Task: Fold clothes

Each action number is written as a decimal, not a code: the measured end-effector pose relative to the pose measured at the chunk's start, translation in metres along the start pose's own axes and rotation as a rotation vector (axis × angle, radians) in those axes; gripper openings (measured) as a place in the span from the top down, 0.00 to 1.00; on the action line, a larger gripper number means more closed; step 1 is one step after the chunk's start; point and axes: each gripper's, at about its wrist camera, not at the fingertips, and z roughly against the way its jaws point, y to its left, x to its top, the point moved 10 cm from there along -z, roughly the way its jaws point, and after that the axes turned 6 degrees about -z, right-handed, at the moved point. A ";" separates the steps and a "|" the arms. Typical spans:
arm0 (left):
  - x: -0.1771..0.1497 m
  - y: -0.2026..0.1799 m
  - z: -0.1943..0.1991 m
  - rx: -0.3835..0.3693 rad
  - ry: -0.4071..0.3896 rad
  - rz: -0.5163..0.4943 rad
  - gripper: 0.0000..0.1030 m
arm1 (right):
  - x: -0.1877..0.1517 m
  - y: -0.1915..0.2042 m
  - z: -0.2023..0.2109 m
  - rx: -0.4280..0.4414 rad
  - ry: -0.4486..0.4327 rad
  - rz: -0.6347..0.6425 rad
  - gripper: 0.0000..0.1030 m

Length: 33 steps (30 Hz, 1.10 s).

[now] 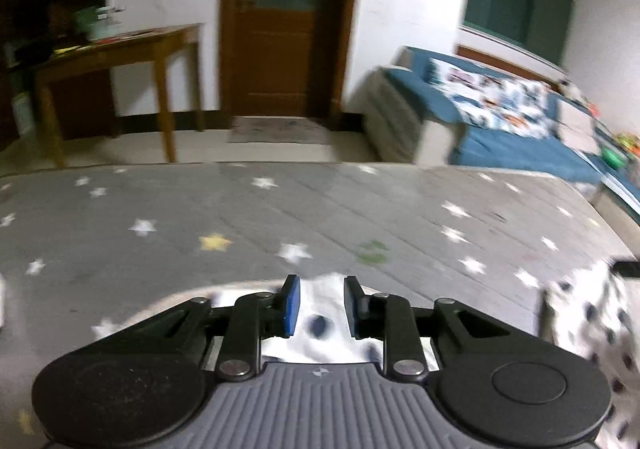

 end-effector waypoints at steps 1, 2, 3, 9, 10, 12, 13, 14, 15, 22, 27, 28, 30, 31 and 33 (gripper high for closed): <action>-0.002 -0.007 -0.001 -0.017 0.006 -0.004 0.73 | 0.000 0.000 -0.003 0.033 0.006 -0.034 0.61; -0.004 -0.014 -0.002 -0.034 0.012 -0.009 0.73 | 0.000 0.001 -0.007 0.065 0.012 -0.066 0.62; -0.006 -0.018 -0.003 -0.043 0.019 -0.006 0.73 | 0.000 0.002 -0.009 0.085 0.018 -0.078 0.74; -0.013 -0.023 -0.008 -0.054 0.038 -0.004 0.73 | -0.004 0.067 0.026 0.237 -0.090 0.135 0.96; -0.014 -0.021 -0.009 -0.051 0.042 -0.001 0.73 | -0.011 0.084 0.037 0.277 -0.097 0.215 0.97; -0.016 -0.019 -0.011 -0.044 0.049 0.006 0.73 | -0.029 0.113 0.055 0.345 -0.101 0.361 0.97; -0.017 -0.017 -0.012 -0.041 0.052 0.012 0.73 | -0.044 0.126 0.062 0.374 -0.086 0.446 0.97; -0.017 -0.014 -0.012 -0.039 0.055 0.018 0.73 | -0.059 0.137 0.069 0.398 -0.070 0.524 0.97; -0.018 -0.012 -0.013 -0.037 0.058 0.023 0.73 | -0.068 0.137 0.069 0.392 -0.050 0.559 0.97; -0.019 0.003 -0.012 -0.009 0.057 0.046 0.68 | -0.073 0.104 0.052 0.235 0.003 0.569 0.92; -0.017 0.016 -0.016 0.015 0.060 0.054 0.68 | -0.064 0.080 0.038 0.171 0.029 0.498 0.79; -0.018 0.017 -0.019 0.019 0.066 0.049 0.68 | -0.066 0.079 0.037 0.174 0.037 0.496 0.76; -0.019 0.016 -0.024 0.024 0.076 0.035 0.68 | -0.072 0.080 0.035 0.183 0.049 0.496 0.75; -0.020 0.013 -0.027 0.021 0.081 0.027 0.68 | -0.076 0.081 0.034 0.189 0.054 0.499 0.72; -0.017 0.006 -0.031 0.006 0.079 0.017 0.68 | -0.081 0.084 0.032 0.199 0.063 0.504 0.68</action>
